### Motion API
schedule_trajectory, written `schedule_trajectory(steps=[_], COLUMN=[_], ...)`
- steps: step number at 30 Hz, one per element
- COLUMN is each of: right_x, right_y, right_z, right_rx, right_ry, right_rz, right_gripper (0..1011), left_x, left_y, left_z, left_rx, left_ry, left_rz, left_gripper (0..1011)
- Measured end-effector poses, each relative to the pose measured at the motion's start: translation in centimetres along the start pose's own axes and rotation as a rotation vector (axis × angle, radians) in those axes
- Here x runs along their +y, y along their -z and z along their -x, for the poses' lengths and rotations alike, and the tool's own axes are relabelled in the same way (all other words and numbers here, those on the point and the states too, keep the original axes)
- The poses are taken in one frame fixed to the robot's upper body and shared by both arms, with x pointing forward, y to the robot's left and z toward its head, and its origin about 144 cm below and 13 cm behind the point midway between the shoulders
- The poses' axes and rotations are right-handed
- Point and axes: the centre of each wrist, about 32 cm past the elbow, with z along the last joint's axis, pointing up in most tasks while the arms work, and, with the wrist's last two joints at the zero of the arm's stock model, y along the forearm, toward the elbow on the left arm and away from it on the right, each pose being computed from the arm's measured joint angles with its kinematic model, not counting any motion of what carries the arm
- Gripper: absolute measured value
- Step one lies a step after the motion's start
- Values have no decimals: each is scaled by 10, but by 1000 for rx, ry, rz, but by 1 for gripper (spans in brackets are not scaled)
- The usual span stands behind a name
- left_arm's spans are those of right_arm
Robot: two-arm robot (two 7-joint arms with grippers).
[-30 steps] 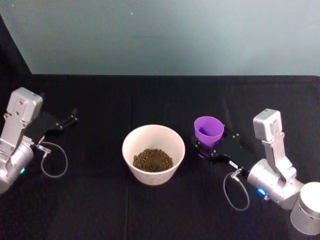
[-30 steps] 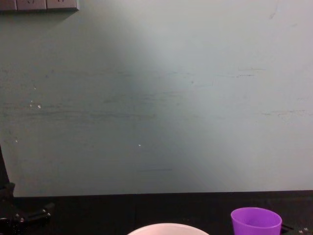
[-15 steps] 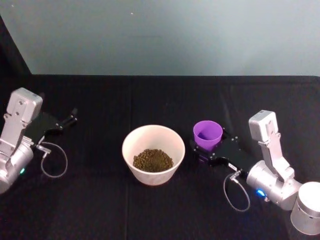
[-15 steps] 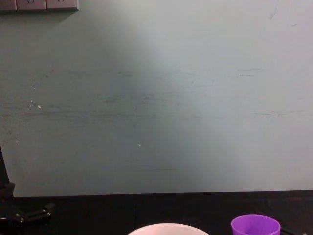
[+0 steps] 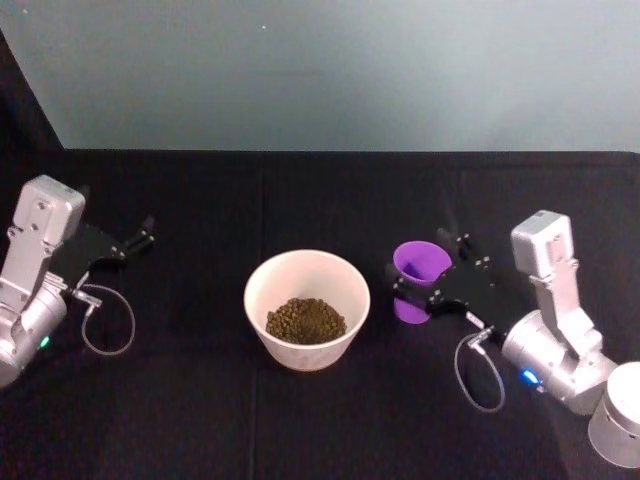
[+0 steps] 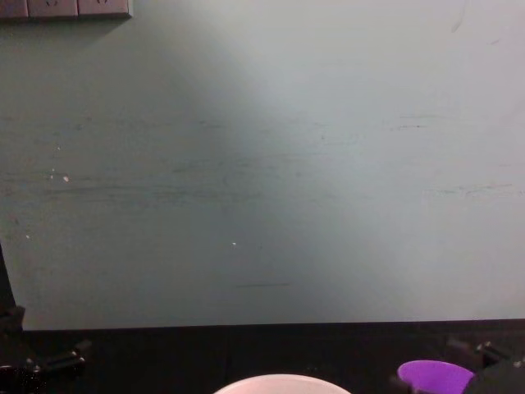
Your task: Pick up the cup and pour the mung beans from the cup into the bowl.
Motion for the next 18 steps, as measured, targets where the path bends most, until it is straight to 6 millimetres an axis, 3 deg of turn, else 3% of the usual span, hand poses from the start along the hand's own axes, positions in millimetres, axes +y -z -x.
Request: schedule_trajectory(steps=[18], right_x=[-19], right_y=[-10], right_z=[-1], right_rx=[43], right_ry=[108], right_rz=[-226], right_gripper=[1004], left_x=[0], left_y=[0], left_z=[0], left_rx=[0], left_ry=[0], left_rz=[0], left_gripper=[1000])
